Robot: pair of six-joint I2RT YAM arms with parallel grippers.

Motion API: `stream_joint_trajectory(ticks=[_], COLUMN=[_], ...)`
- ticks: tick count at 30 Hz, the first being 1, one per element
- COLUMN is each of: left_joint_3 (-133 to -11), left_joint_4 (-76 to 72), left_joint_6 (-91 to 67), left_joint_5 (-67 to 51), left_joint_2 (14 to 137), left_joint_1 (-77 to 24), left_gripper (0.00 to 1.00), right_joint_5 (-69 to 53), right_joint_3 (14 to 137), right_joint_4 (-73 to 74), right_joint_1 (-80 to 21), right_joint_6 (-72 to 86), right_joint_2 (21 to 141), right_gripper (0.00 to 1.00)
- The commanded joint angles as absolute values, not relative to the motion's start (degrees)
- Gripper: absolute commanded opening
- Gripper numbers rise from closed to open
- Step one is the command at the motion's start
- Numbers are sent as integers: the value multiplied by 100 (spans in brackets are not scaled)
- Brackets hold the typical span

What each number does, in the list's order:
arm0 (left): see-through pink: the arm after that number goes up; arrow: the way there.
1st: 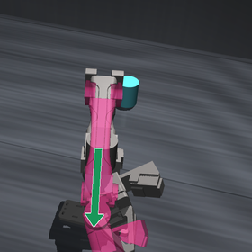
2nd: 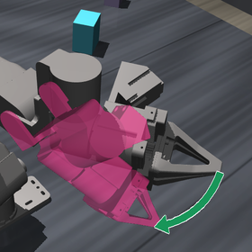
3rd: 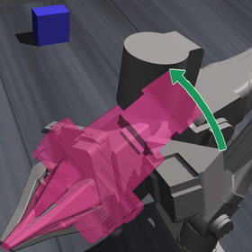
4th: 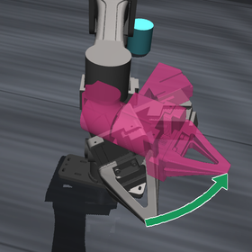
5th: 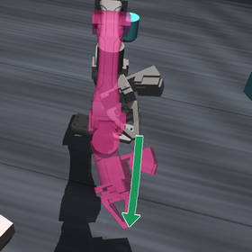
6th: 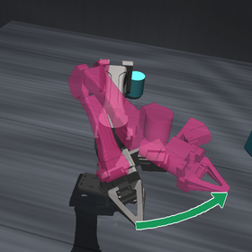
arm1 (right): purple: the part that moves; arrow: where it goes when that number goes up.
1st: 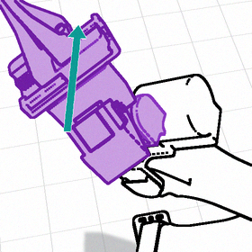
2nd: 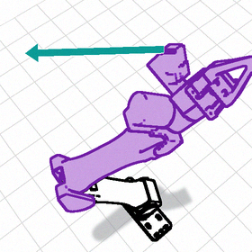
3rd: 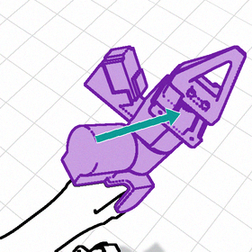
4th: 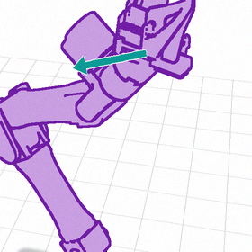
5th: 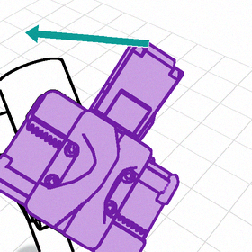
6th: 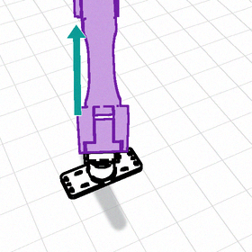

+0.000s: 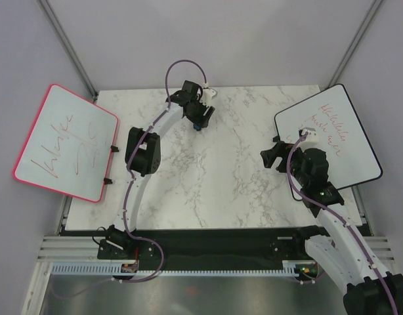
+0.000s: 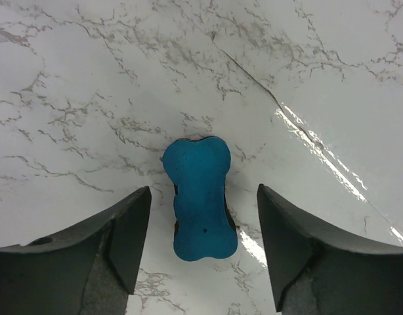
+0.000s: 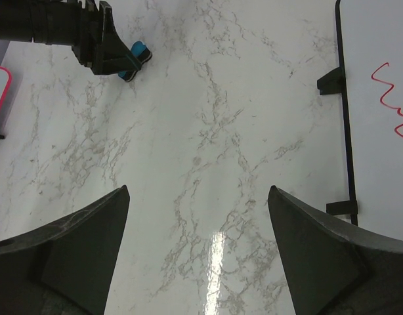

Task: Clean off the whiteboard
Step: Pick up the whiteboard eraser from the center of the board.

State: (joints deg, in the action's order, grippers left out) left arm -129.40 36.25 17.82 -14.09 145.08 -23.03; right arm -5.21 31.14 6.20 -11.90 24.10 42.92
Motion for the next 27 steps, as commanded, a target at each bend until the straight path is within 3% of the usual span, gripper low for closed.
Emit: stream_joint_trajectory(ticks=[1, 4, 11, 20, 27], left_joint_3=[-13236, -13210, -13157, -13368, -13447], left_joint_4=[3480, 3489, 3603, 3779, 3928], left_joint_6=[1732, 1749, 1784, 1714, 1609], left_joint_5=[-1521, -1459, -1398, -1274, -1345], left_joint_2=[14467, 14467, 14493, 14616, 14704], left_joint_1=[-2338, -2329, -2329, -2329, -2347], left_gripper=[71, 61, 66, 54, 55], right_joint_5=[-492, -466, -439, -369, -299], right_joint_3=[3384, 3401, 3472, 3577, 3647], right_joint_4=[589, 597, 659, 747, 861], right_joint_1=[-1213, -1213, -1222, -1213, -1213], right_joint_6=[2320, 2312, 2250, 2188, 2101], right_joint_2=[4280, 4254, 4219, 4157, 4078], right_gripper=[95, 95, 96, 96, 96])
